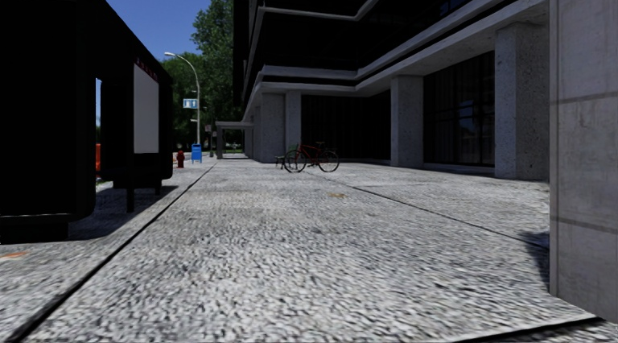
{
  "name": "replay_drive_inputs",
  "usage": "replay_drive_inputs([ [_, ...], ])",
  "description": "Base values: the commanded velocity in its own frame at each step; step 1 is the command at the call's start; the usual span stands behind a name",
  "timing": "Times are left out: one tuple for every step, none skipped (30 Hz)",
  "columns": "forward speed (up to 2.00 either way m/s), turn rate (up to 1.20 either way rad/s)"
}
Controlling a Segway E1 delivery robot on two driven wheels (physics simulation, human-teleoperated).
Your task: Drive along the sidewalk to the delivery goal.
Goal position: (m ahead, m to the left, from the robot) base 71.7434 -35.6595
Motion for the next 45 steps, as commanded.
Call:
replay_drive_inputs([
  [2.00, 0.68],
  [2.00, 0.20],
  [2.00, 0.20],
  [2.00, 0.10],
  [2.00, 0.07],
  [2.00, 0.05],
  [2.00, 0.04],
  [2.00, 0.04],
  [2.00, 0.04],
  [2.00, 0.11],
  [2.00, 0.21],
  [2.00, 0.33],
  [2.00, 0.58],
  [2.00, 0.75],
  [2.00, 0.79],
  [2.00, 0.79],
  [2.00, 0.62],
  [2.00, 0.07],
  [2.00, 0.07],
  [2.00, 0.01],
  [2.00, 0.00],
  [2.00, 0.00],
  [2.00, 0.00],
  [2.00, 0.00],
  [2.00, 0.00],
  [2.00, 0.00],
  [2.00, 0.00],
  [2.00, 0.00],
  [2.00, 0.00],
  [2.00, 0.00],
  [2.00, 0.00],
  [2.00, 0.00],
  [2.00, 0.00],
  [2.00, 0.00],
  [2.00, 0.00],
  [2.00, 0.00],
  [2.00, 0.00],
  [2.00, 0.01],
  [2.00, 0.20],
  [2.00, 0.62],
  [2.00, 0.77],
  [2.00, 0.82],
  [2.00, 0.80],
  [2.00, 0.32],
  [2.00, 0.14],
])
